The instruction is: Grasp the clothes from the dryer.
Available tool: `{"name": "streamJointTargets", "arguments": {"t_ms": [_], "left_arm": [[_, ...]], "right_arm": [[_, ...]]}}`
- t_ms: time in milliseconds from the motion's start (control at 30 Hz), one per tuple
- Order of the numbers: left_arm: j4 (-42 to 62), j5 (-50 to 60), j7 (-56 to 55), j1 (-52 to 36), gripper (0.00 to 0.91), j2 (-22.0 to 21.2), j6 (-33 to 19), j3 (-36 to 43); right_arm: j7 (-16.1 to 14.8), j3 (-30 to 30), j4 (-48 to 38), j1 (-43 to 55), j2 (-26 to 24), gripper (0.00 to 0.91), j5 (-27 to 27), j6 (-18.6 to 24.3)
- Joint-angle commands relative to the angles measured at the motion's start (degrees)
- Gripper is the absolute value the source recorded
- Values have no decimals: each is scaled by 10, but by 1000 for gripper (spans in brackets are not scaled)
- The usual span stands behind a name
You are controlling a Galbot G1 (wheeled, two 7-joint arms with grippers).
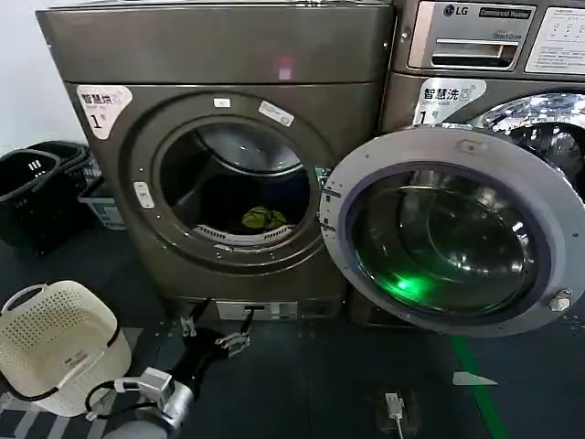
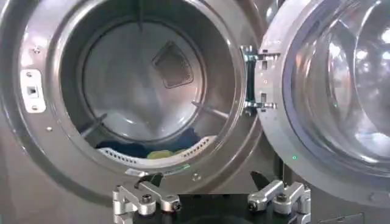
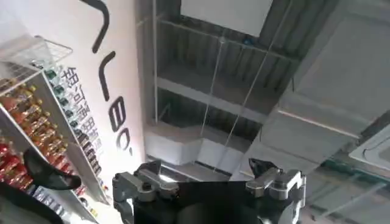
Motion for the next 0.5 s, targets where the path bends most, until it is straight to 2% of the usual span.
{"name": "streamJointTargets", "arguments": {"t_ms": [33, 500], "left_arm": [[0, -1, -3, -1, 907, 0, -2, -1], [4, -2, -7, -4, 907, -1, -3, -4]], "right_arm": [[0, 1, 0, 0, 0, 907, 3, 2], [-5, -5, 5, 4, -1, 907, 2, 2]]}}
